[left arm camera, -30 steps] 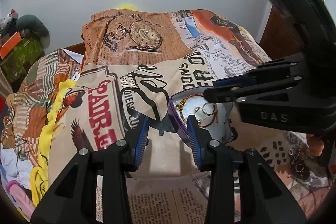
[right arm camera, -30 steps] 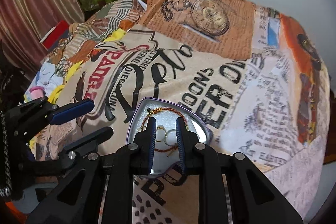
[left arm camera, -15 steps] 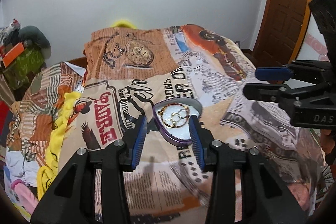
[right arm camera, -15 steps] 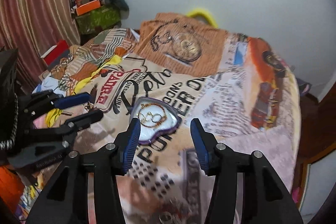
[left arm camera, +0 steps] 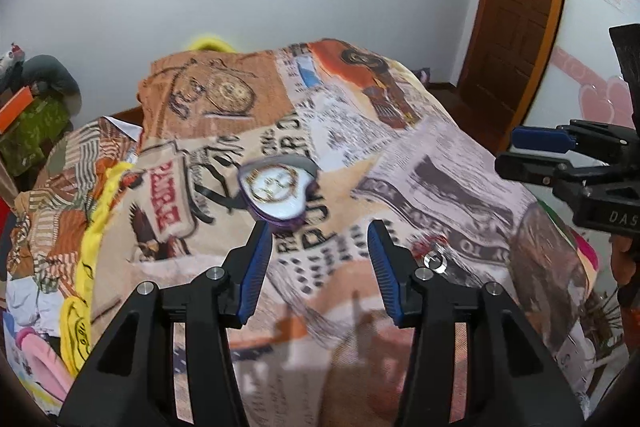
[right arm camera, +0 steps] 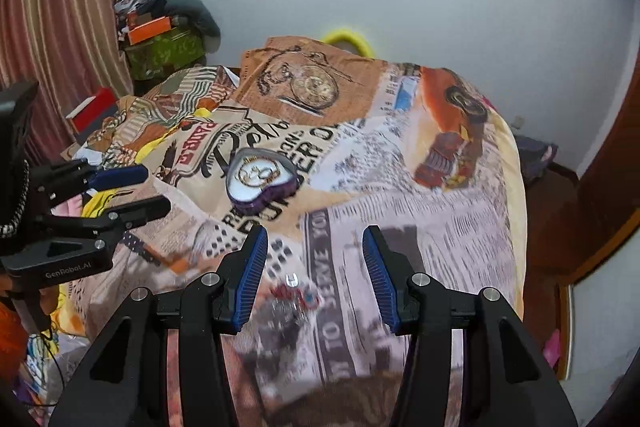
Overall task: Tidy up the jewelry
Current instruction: 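Return to the pile and close the right gripper on the red-corded charm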
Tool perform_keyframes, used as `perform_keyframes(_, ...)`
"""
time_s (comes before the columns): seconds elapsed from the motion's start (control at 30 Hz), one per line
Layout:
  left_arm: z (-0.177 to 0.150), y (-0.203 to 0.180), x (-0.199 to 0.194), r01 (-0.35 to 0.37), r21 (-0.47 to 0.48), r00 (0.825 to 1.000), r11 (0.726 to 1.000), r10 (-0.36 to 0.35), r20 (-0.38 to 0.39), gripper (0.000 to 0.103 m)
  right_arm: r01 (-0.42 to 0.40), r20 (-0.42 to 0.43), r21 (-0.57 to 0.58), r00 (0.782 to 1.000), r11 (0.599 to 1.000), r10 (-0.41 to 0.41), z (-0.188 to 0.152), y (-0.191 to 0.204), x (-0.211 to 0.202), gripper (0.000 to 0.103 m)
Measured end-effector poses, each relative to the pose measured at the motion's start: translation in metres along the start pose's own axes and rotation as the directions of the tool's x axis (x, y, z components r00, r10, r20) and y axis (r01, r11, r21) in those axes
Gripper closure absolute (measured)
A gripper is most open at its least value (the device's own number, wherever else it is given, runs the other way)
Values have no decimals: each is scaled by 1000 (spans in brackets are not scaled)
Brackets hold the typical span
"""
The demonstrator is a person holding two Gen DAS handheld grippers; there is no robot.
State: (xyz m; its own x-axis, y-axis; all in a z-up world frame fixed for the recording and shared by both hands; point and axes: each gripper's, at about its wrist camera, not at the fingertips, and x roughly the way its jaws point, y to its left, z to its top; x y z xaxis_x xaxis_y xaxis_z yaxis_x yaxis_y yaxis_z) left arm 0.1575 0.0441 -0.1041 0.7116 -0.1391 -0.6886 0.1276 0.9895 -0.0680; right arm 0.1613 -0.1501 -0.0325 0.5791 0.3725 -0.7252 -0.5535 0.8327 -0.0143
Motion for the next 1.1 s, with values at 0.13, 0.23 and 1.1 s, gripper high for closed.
perform_keyframes(0.13,-11,-21,10,39,17,998,999,-38,-43,54,21,-7,28,1000,999,-21,-18,-12,-5,57)
perform_keyframes(0.23,-18,-36,18,70,28,995,997,-68,-74,54,39,-17,35,999,999,-39,-31,-16,-8,57)
perform_keyframes(1.1,-50,-39,52,140,-57,978,988,-147,-148,57,-98,-187,14,977,995,99,-75,-10,56,76)
